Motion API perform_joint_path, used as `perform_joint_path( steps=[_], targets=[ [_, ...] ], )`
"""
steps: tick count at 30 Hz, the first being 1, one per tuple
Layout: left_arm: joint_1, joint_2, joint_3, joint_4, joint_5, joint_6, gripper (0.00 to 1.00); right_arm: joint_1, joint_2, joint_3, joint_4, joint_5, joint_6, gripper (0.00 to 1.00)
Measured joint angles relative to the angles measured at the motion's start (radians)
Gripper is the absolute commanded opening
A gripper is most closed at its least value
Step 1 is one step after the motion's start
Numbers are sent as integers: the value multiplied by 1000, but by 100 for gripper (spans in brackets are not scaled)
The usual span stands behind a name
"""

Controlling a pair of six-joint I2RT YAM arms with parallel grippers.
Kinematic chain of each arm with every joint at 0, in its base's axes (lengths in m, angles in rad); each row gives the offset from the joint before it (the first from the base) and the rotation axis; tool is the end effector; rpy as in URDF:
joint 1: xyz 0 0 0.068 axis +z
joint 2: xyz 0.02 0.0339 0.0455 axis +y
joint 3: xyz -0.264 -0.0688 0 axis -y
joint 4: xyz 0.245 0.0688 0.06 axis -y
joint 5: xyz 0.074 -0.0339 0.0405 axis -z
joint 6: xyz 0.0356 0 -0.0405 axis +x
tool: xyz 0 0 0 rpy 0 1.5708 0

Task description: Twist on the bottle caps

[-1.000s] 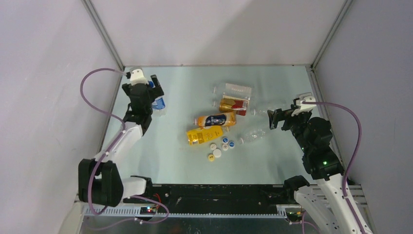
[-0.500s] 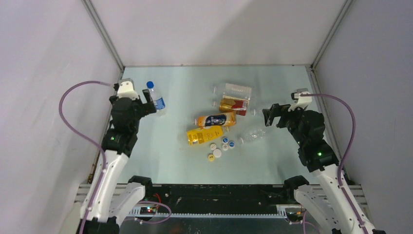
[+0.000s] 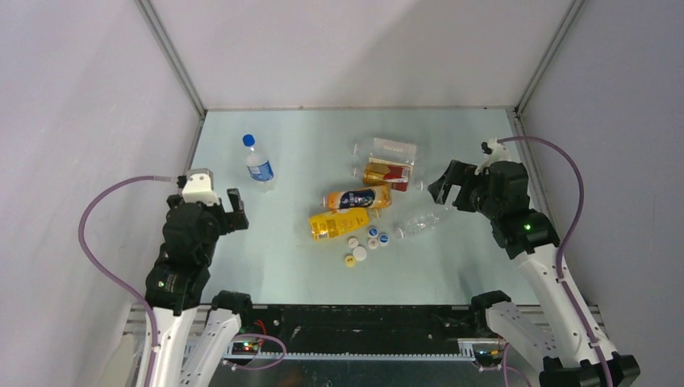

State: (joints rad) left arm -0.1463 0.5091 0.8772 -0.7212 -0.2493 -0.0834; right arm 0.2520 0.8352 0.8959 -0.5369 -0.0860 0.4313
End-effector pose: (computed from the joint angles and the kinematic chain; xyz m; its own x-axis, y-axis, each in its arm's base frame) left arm 0.0985 -0.0056 0.3488 -0.3336 -0.0324 -0.9422 -0.1160 0.9932 0.0069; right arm 0.1746 0.0481 0.3338 -0.5380 0.2916 -0.7909 -0.1072 0.9070 0.4073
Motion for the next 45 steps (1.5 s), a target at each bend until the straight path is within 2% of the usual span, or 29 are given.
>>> perform_joint_path(
  steps=[8,14,17,20,24,28,32,40,45],
  targets=[
    [-52,-79,-69,-40,8,36,100,-48,39,16,-120,-162,73,99],
    [-122,-135,-146,-32,97,76,100,-62,55,-1,-116,-257,74,99],
    [-134,-115,-137,-16,166,85,100,-66,62,-50,-93,-289,74,99],
    [-143,-15,-94,-4,237,84,100,-46,79,-94,-83,-286,73,99],
    [-179,160,-16,9,280,84,100,61,113,-105,-72,-223,66,98],
    [-212,287,15,23,276,79,100,248,188,-103,-52,-98,66,93],
    [-225,342,24,19,248,63,100,417,326,-65,-60,10,76,85],
    [-231,309,29,16,109,-24,100,710,692,174,-104,167,149,74],
    [-231,268,33,-8,64,-57,100,805,902,340,-151,220,227,66]
  ],
)
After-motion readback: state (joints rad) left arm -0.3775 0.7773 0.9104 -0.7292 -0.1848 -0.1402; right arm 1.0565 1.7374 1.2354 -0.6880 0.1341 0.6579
